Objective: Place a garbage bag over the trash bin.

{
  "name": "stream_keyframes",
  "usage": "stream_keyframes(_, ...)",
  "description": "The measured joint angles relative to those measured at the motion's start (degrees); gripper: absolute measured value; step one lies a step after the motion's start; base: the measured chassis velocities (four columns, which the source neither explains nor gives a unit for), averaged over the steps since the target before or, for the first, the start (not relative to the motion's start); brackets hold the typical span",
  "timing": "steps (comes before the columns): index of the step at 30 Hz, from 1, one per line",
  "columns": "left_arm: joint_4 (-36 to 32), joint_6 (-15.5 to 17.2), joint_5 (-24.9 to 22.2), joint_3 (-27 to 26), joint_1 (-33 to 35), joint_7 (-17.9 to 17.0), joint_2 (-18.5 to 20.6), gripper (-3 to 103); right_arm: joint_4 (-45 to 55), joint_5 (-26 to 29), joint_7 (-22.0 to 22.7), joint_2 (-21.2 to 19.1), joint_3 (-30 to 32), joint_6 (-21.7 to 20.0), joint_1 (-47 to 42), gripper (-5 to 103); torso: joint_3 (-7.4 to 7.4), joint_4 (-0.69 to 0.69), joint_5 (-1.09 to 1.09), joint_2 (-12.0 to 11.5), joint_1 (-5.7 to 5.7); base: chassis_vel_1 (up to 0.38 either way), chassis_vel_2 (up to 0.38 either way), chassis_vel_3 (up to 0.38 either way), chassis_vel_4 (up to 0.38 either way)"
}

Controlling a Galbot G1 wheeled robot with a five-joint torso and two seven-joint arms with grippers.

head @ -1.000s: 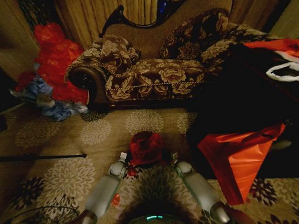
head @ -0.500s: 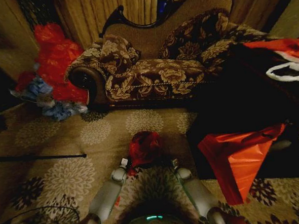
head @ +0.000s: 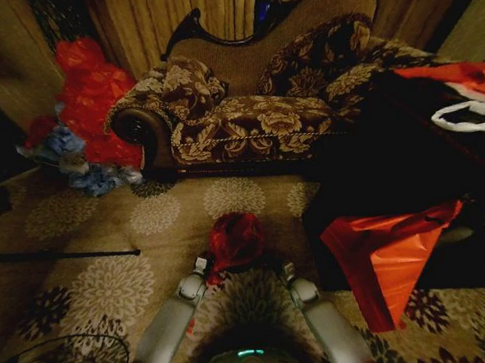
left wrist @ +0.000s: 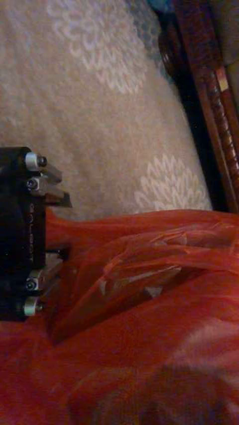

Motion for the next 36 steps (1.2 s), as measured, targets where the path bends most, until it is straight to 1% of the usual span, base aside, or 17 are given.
stream_keyframes(2,-2.4,0.06,-0.08,-0.35,1.55,-0.81,0.8,48,2.12,-0.03,0.06,-0.15,1.06,0.44,-2.61,45,0.0,0.0,0.01,0.0,0.0,0.0,0.0,0.0,0.0)
stream_keyframes(3,-2.4,0.06,-0.08,-0.35,1.55,-0.81,0.8,48,2.12,-0.03,0.06,-0.15,1.06,0.44,-2.61,45,0.0,0.0,0.01,0.0,0.0,0.0,0.0,0.0,0.0)
stream_keyframes(4,-3.73,0.07,-0.09,-0.46,2.61,-1.29,1.36,54,3.84,0.42,0.31,-0.06,1.97,0.6,-4.67,45,0.0,0.01,-0.01,0.0,0.0,0.0,0.0,0.0,0.0)
stream_keyframes(5,-4.61,0.07,-0.07,-0.56,3.38,-1.48,1.82,54,5.03,0.63,0.64,0.12,2.52,0.81,-6.23,51,0.0,0.0,-0.02,0.0,0.0,0.0,0.0,0.0,0.0)
stream_keyframes(7,-6.61,0.09,-0.06,-0.94,4.86,-1.97,2.63,64,7.87,-0.21,2.42,1.01,3.34,2.07,-9.81,61,-0.01,-0.01,0.01,0.0,0.0,0.0,0.0,0.0,0.0)
stream_keyframes(8,-6.61,0.09,-0.06,-0.94,4.86,-1.97,2.63,64,7.87,-0.21,2.42,1.01,3.34,2.07,-9.81,61,-0.01,-0.01,0.01,0.0,0.0,0.0,0.0,0.0,0.0)
stream_keyframes(10,-8.58,0.17,-0.03,-1.16,6.42,-2.54,3.14,76,9.23,-2.78,4.0,2.44,3.7,4.73,-11.82,73,0.0,-0.01,-0.01,0.0,0.0,0.0,0.0,0.0,0.0)
stream_keyframes(11,-9.69,0.31,-0.05,-1.22,7.19,-2.83,3.37,81,9.44,-3.37,4.33,3.04,3.89,5.55,-12.2,73,0.0,0.0,0.0,0.0,0.0,0.0,0.0,0.0,0.0)
stream_keyframes(12,-9.69,0.31,-0.05,-1.22,7.19,-2.83,3.37,81,9.44,-3.37,4.33,3.04,3.89,5.55,-12.2,73,0.0,0.0,0.0,0.0,0.0,0.0,0.0,0.0,0.0)
stream_keyframes(16,-13.75,0.64,-1.11,-1.03,10.73,-4.59,3.69,96,11.01,-0.34,5.82,4.59,4.72,5.47,-13.53,94,0.0,0.0,-0.01,0.0,0.0,0.0,0.0,0.0,0.0)
stream_keyframes(19,-14.88,0.28,-1.22,-1.25,12.42,-4.95,3.84,99,11.79,0.52,5.84,4.23,5.02,5.43,-14.2,99,0.0,0.0,-0.02,0.0,0.0,0.0,0.0,0.0,0.0)
stream_keyframes(24,-17.05,-0.74,-0.74,-2.7,15.52,-4.47,6.25,100,13.21,3.01,5.8,3.82,5.51,5.25,-15.58,100,0.0,0.0,0.01,0.0,0.0,0.0,0.0,0.0,0.0)
stream_keyframes(27,-17.9,-2.07,0.13,-4.0,16.67,-2.22,7.75,100,13.3,3.19,5.7,3.83,5.75,5.34,-15.82,100,0.0,0.0,0.0,0.0,0.0,0.0,0.0,0.0,0.0)
stream_keyframes(29,-20.64,-3.21,0.29,-4.95,18.28,1.44,10.03,100,12.96,3.21,5.6,3.72,6.39,5.51,-16.13,100,0.0,0.01,0.02,0.0,0.0,0.0,0.0,0.0,0.0)
stream_keyframes(31,-21.96,-3.62,0.65,-4.89,18.81,2.18,10.62,100,12.5,3.13,5.6,3.53,6.68,5.7,-16.17,100,0.0,0.01,0.01,0.0,0.0,0.0,0.0,0.0,0.0)
stream_keyframes(34,-25.5,-5.46,7.21,-3.82,19.9,4.6,12.28,100,11.9,2.99,5.71,3.08,6.84,5.74,-16.2,100,0.0,0.0,0.0,0.0,0.0,0.0,0.0,0.0,0.0)
stream_keyframes(36,-26.22,-5.89,9.64,-3.18,19.96,4.9,12.7,100,11.8,2.91,5.78,3.23,6.86,5.61,-16.12,100,0.0,0.0,0.0,0.0,0.0,0.0,0.0,0.0,0.0)
